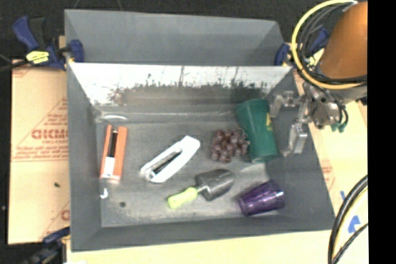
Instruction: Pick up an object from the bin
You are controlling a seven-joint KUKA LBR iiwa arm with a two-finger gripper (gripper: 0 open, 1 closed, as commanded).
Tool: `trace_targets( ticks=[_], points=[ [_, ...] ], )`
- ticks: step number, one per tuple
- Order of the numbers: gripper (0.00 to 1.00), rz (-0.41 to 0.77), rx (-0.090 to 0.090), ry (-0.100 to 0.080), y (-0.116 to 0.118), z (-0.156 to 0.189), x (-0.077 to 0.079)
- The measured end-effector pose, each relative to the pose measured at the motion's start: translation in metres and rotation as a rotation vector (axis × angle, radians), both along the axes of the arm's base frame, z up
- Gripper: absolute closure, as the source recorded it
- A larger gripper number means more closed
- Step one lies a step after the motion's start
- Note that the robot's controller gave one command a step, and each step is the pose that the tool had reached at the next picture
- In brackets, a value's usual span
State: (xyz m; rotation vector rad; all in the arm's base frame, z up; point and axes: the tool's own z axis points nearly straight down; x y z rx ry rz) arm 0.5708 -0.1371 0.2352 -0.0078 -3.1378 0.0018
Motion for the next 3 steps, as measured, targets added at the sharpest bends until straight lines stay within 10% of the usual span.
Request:
trace_targets(
  ticks=[1, 2, 3],
  points=[
    [0.0, 0.005, -0.002, -0.008, 0.001, 0.005, 0.001],
    [0.0, 0.232, -0.003, -0.009, 0.006, -0.103, -0.055],
    [0.0, 0.493, -0.004, -0.009, 0.03, -0.104, -0.081]
  ],
)
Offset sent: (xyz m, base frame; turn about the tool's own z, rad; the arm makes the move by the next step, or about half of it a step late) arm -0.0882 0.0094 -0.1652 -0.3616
